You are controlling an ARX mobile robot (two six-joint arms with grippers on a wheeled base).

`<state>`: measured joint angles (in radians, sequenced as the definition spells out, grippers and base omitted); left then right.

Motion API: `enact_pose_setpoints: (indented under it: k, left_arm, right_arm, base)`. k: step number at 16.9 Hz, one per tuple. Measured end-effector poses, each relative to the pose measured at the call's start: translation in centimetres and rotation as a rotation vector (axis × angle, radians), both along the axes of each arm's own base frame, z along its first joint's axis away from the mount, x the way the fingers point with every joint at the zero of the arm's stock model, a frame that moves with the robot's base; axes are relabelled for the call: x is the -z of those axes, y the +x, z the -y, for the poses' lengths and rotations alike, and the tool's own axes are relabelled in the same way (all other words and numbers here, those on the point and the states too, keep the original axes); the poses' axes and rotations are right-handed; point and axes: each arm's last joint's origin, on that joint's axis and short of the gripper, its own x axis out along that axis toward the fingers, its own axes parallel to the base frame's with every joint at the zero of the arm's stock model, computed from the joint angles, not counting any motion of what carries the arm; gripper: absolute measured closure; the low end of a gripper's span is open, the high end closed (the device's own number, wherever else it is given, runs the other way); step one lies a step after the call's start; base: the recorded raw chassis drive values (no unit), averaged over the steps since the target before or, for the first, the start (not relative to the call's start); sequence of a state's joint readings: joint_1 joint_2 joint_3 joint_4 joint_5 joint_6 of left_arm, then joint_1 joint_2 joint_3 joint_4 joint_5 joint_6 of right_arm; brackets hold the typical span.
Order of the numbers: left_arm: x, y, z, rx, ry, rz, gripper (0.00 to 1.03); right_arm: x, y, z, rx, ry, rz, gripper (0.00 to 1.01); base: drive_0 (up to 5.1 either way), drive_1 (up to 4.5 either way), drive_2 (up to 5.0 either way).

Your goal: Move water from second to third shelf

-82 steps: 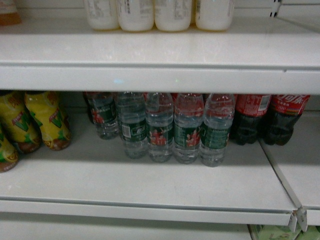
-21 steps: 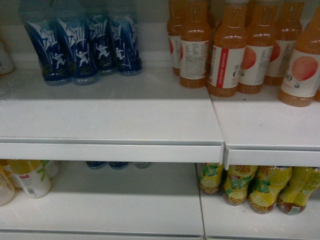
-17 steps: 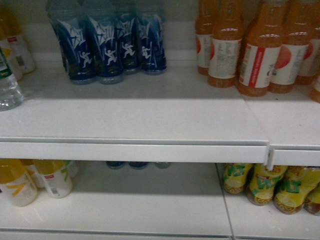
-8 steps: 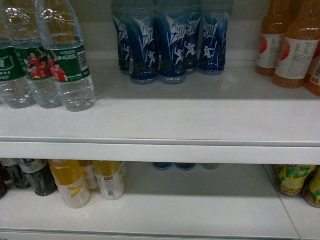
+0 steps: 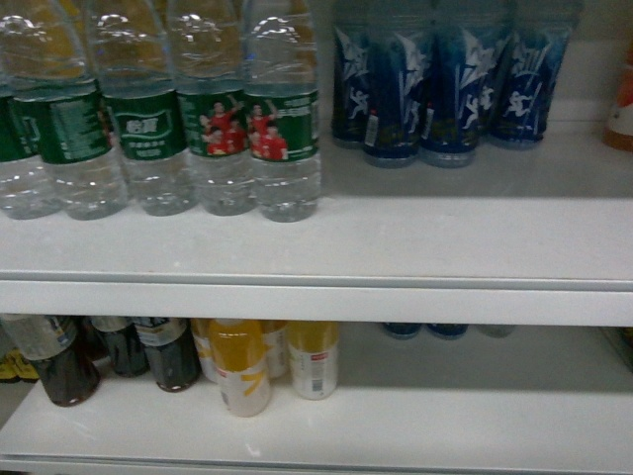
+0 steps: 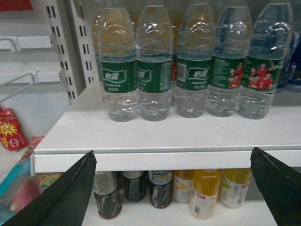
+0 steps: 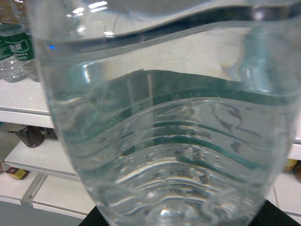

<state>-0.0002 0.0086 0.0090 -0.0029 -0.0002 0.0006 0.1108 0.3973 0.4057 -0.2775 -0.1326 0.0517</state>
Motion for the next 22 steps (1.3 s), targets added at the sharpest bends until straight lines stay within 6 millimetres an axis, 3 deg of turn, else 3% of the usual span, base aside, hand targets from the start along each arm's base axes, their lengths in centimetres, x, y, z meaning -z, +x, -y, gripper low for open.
enact_pose_setpoints:
  k: [22]
  left_arm:
    - [0.01,0.0,0.01,0.001,0.0,-0.002,0.05]
  right_arm:
    - [0.01,0.0,0.0,0.0,0.0,0.0,0.62]
  base:
    - [-4.9,2.19,2.2]
